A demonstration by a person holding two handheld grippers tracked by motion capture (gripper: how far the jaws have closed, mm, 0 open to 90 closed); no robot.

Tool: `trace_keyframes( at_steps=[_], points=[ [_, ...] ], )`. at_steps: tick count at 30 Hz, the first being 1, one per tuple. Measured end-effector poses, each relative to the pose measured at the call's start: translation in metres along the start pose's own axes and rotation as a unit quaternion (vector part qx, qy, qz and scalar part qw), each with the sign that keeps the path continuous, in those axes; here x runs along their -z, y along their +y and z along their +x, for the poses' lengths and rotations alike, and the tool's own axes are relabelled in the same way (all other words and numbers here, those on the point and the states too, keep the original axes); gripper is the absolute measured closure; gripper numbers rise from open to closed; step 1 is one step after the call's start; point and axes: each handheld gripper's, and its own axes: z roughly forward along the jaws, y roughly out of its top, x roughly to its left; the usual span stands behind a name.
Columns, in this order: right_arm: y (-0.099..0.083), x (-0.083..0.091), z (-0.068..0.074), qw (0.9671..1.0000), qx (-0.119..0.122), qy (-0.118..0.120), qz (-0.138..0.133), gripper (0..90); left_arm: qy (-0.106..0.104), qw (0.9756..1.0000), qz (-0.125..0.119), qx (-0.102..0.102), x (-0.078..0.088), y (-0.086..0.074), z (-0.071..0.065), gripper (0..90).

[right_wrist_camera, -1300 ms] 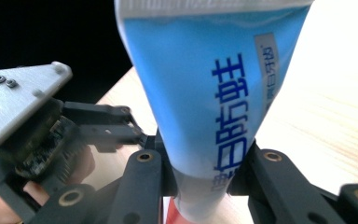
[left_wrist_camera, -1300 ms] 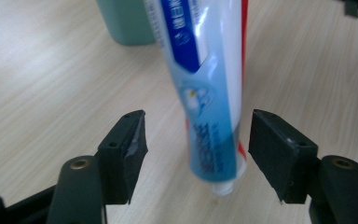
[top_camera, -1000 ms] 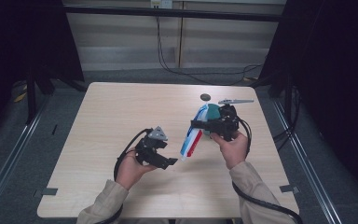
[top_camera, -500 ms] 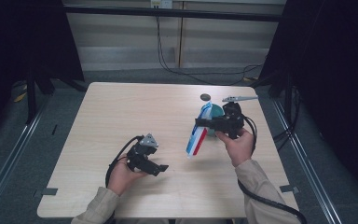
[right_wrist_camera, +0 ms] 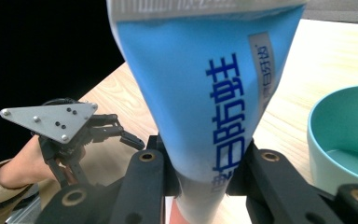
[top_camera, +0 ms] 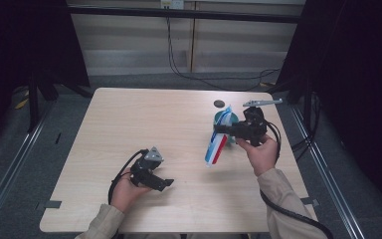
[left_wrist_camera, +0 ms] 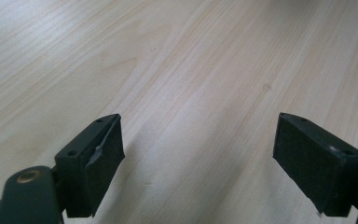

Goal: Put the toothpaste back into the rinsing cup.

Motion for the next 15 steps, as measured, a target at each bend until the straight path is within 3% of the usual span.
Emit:
trace_keyframes(
  at_steps=[15],
  points=[
    [0.005, 0.009, -0.002, 1.0000, 0.000, -0.010, -0.003, 73.5, 0.017, 0.9999, 0.002, 0.000, -0.001, -0.017, 0.005, 11.5]
  ],
)
